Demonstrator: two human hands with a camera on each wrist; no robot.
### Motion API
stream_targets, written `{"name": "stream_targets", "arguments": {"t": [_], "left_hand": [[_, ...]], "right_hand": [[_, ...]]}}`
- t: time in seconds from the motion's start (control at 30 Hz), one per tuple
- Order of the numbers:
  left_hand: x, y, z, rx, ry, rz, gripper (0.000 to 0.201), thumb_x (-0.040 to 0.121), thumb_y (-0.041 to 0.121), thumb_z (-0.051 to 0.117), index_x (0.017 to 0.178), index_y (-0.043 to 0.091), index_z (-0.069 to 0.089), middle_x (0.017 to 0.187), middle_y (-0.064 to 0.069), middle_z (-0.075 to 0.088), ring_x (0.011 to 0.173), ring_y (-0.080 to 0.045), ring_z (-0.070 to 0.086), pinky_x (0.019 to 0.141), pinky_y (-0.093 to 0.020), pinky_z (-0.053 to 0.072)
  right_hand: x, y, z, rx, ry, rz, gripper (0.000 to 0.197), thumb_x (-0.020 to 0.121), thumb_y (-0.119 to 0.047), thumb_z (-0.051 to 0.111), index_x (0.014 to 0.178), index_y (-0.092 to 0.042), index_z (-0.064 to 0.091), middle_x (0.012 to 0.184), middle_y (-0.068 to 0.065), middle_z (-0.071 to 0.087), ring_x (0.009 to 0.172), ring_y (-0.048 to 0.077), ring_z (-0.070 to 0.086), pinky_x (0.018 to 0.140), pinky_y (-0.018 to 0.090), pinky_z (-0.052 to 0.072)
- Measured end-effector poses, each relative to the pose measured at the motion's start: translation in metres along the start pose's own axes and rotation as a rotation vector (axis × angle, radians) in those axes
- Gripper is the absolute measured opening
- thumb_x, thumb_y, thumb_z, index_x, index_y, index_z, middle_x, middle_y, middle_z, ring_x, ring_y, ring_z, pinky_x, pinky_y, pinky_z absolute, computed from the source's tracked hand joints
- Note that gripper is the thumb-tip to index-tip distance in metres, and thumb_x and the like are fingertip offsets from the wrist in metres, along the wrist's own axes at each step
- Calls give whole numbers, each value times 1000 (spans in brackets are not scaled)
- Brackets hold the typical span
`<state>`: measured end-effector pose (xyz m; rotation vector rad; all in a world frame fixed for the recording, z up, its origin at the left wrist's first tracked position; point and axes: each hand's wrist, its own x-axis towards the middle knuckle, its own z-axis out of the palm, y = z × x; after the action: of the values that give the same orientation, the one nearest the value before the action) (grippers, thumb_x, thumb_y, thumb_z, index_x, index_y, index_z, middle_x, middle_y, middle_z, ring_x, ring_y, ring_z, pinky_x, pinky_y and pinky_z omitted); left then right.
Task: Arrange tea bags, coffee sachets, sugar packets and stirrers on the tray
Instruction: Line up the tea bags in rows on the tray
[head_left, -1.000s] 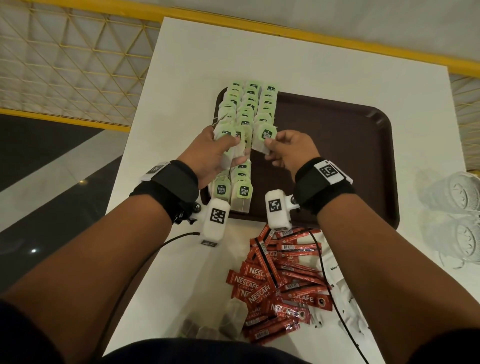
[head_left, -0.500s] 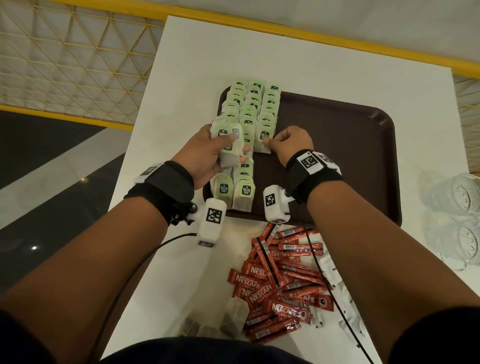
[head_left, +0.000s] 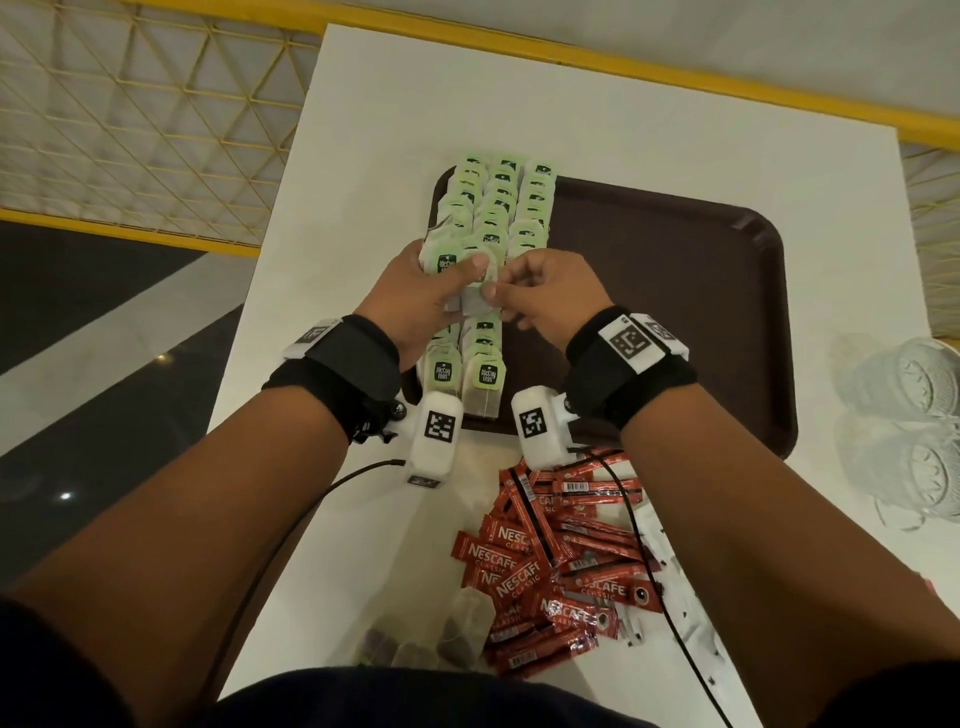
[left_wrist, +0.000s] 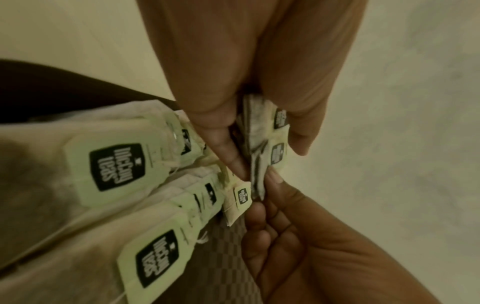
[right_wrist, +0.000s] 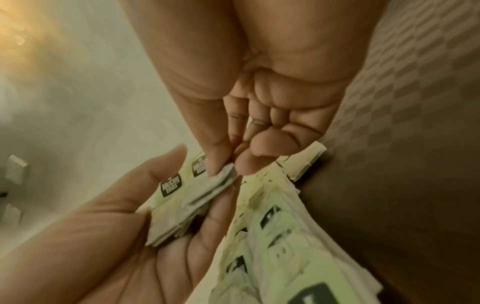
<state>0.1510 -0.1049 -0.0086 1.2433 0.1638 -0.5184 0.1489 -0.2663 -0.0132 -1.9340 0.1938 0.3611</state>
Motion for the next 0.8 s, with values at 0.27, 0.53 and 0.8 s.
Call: {"name": "stream_targets", "arguments": {"t": [0.27, 0.53, 0.8], "left_hand": [[1, -5, -5, -45, 36, -76, 32, 100, 2, 48, 132, 6, 50, 128, -12, 63, 115, -27, 64, 89, -33, 57], [-6, -9, -15, 8, 85, -54, 43, 94, 2, 59, 135, 9, 48, 126, -11, 65, 109, -25, 68, 81, -33, 58], [-9, -9, -16, 9, 61, -82, 43, 92, 7, 64, 133, 10, 50, 126, -11, 66, 111, -28, 66, 85, -39, 59]], "right_hand": [[2, 24, -18, 147, 143, 153, 11, 88, -12, 71, 83, -9, 61, 69, 7, 64, 51, 6, 57, 48, 15, 47], [12, 35, -16, -106, 195, 244, 18, 84, -28, 75, 74, -19, 63, 63, -2, 64, 42, 4, 53, 43, 18, 42], [17, 27, -14, -191, 201, 263, 21, 86, -32, 73, 77, -19, 59, 79, 2, 68, 50, 11, 57, 40, 16, 41]]}}
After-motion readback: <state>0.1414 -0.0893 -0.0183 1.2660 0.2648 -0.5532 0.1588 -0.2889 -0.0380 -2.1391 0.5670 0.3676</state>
